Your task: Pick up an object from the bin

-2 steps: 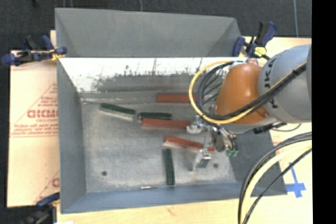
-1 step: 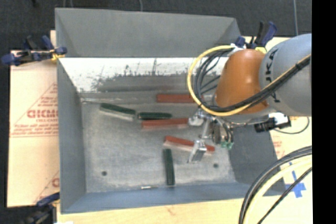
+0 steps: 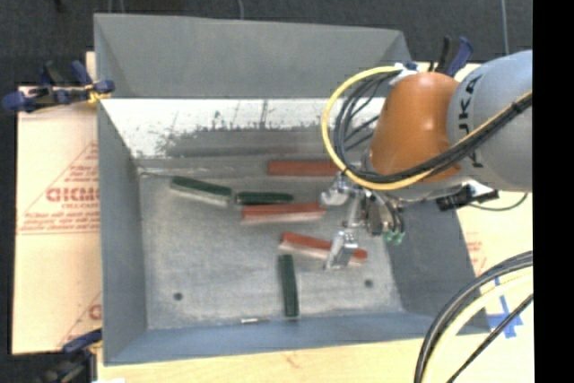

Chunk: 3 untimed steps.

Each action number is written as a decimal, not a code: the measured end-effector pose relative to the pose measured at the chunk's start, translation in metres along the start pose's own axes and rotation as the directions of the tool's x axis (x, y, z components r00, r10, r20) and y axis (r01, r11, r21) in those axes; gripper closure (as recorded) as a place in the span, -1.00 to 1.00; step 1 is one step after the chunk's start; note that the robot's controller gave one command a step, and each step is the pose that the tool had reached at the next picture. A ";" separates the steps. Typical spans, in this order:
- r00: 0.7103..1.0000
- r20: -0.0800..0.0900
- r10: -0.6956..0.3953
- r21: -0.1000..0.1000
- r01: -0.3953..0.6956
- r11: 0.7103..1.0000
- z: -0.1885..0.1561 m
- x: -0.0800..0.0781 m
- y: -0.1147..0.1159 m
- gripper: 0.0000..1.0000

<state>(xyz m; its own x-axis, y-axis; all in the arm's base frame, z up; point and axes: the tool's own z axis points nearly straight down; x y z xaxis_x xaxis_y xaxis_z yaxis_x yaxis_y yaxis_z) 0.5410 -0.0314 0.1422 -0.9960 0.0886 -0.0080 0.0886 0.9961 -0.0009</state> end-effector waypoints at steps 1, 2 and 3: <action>0.995 -0.003 0.098 -0.001 -0.098 0.995 0.054 0.005 -0.003 -1.00; 0.997 0.008 0.071 -0.001 -0.071 0.997 0.066 -0.007 -0.001 1.00; 0.997 0.008 0.071 -0.001 -0.071 0.997 0.066 -0.007 -0.001 1.00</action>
Offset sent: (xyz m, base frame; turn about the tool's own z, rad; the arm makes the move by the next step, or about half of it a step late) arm 0.0017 -0.0006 -0.0722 0.0720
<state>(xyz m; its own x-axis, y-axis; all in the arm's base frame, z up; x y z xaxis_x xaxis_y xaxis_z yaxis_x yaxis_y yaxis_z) 0.5484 -0.0336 0.0765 -0.9871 0.1591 -0.0165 0.1591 0.9873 0.0007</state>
